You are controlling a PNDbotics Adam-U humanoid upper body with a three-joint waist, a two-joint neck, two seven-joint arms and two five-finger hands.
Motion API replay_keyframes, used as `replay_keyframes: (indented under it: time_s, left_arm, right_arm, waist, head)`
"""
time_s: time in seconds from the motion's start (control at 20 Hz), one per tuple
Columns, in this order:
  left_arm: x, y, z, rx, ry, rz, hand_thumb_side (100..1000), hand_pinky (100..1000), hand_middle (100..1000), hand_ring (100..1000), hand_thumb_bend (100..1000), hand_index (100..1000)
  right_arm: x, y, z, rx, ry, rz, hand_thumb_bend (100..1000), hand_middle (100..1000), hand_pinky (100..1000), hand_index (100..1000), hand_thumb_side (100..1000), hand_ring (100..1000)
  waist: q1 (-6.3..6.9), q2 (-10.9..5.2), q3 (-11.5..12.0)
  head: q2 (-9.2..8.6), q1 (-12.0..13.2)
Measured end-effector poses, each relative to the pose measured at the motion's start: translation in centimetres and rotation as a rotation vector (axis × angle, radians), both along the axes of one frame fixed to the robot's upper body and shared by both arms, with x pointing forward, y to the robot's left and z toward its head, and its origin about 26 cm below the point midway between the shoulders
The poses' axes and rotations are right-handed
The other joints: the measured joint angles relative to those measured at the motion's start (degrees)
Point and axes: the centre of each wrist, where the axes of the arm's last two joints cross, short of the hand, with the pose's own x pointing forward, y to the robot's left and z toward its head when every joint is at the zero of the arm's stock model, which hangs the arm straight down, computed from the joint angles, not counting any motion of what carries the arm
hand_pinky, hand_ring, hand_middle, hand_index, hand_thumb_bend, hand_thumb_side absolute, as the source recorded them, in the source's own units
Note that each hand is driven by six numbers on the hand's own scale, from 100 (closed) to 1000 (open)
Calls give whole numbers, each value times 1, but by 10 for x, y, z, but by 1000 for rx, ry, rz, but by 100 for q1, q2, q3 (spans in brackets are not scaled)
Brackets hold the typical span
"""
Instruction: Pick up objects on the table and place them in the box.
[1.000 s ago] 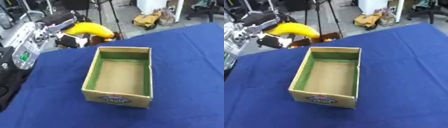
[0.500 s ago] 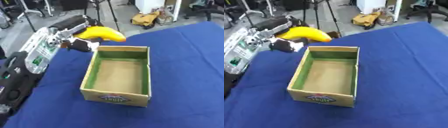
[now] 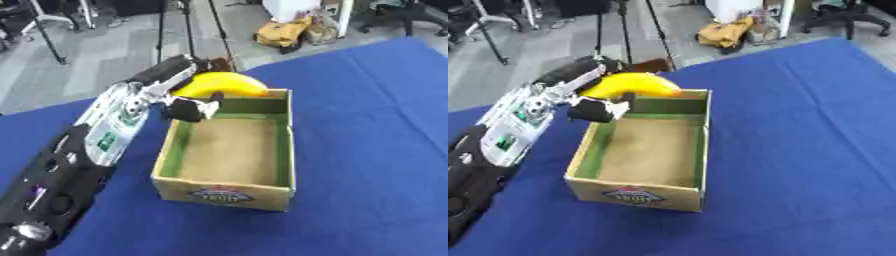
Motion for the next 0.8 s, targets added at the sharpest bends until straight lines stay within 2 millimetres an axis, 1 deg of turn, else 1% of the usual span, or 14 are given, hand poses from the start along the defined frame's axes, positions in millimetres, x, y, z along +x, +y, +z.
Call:
replay_keyframes:
  time_s: [0.15, 0.4, 0.5, 0.8]
  left_arm:
    - [1, -7, -8, 14, -25, 29, 357, 127, 513, 357, 100, 682]
    - [5, -14, -27, 41, -38, 80, 357, 131, 513, 359, 100, 679]
    - [7, -16, -34, 51, -41, 95, 358, 132, 514, 360, 100, 679]
    - [10, -24, -48, 75, -64, 129, 359, 135, 514, 362, 100, 675]
  right_arm:
    - [0, 0, 0, 0, -1, 1, 100, 788, 732, 912, 1000, 859]
    - [0, 0, 0, 1, -2, 1, 100, 788, 732, 912, 1000, 859]
    - [0, 0, 0, 2, -2, 1, 100, 788, 732, 912, 1000, 859]
    - [0, 1, 1, 5, -3, 2, 100, 787, 732, 912, 1000, 859]
  waist:
    - [-1, 1, 3]
    - [-14, 25, 16]
    - [-16, 39, 17]
    - [-34, 71, 15]
  head:
    - [-11, 25]
    - [-18, 46]
    - [-54, 71]
    - [-62, 113]
